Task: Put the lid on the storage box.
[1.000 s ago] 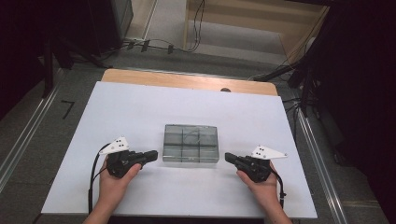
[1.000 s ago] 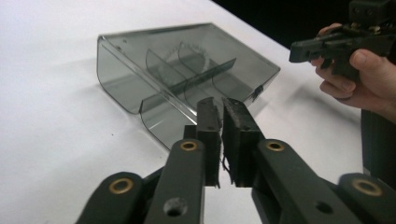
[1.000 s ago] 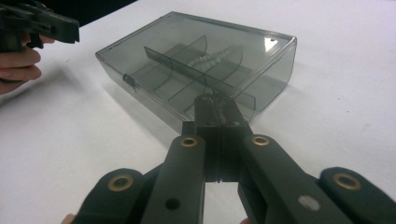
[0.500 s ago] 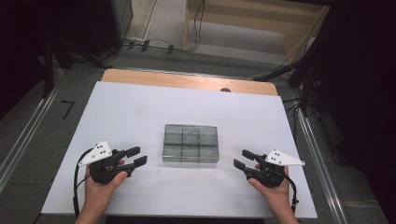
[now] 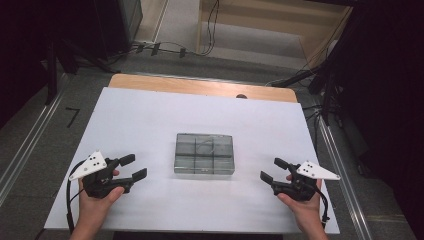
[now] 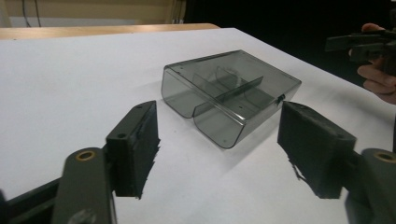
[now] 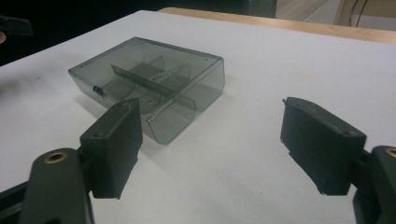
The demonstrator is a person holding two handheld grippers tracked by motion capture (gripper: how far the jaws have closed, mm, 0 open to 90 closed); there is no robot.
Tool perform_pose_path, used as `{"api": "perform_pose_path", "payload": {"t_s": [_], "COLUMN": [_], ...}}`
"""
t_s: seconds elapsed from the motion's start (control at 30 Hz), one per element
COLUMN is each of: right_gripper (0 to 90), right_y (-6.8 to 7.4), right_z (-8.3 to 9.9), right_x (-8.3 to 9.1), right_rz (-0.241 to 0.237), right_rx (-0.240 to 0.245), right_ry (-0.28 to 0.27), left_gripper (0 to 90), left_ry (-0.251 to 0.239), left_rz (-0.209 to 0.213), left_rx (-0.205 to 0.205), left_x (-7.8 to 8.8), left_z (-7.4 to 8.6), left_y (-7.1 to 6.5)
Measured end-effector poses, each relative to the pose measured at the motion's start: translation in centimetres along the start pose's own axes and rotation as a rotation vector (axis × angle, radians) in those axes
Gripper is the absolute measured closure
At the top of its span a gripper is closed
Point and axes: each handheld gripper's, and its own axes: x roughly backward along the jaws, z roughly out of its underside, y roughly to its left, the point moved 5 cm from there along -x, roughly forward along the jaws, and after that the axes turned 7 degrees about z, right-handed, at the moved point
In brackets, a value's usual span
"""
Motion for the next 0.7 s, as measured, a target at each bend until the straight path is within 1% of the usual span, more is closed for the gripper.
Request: {"api": "perform_pose_path", "payload": {"t_s": [0.07, 0.17, 0.33, 0.53, 0.63, 0.67, 0.7], "right_gripper": [18.3, 16.5, 14.0, 10.3, 9.1, 8.9, 8.0], "right_y": [-0.3, -0.8, -1.6, -2.8, -3.4, -3.5, -3.7], "right_z": [0.0, 0.1, 0.2, 0.5, 0.5, 0.6, 0.6], "right_x": [0.2, 0.3, 0.6, 0.9, 1.1, 1.1, 1.2], "right_rz": [0.004, 0.013, 0.029, 0.055, 0.069, 0.071, 0.076], "right_rx": [-0.004, -0.011, -0.023, -0.049, -0.062, -0.065, -0.058], "right_ry": [-0.006, -0.009, -0.012, -0.011, -0.016, -0.015, -0.016], "left_gripper": [24.8, 20.1, 14.9, 11.6, 10.7, 9.1, 8.9], "left_ry": [-0.009, -0.009, -0.016, -0.025, -0.028, -0.035, -0.038], "left_rz": [-0.011, -0.027, -0.048, -0.068, -0.077, -0.078, -0.080], "left_rx": [0.005, 0.009, 0.016, 0.040, 0.042, 0.045, 0.047], "left_x": [0.3, 0.7, 1.2, 1.8, 2.2, 2.3, 2.4], "left_z": [0.0, 0.0, 0.1, 0.3, 0.4, 0.4, 0.4], "left_y": [0.3, 0.7, 1.3, 2.3, 2.8, 2.9, 3.0]}}
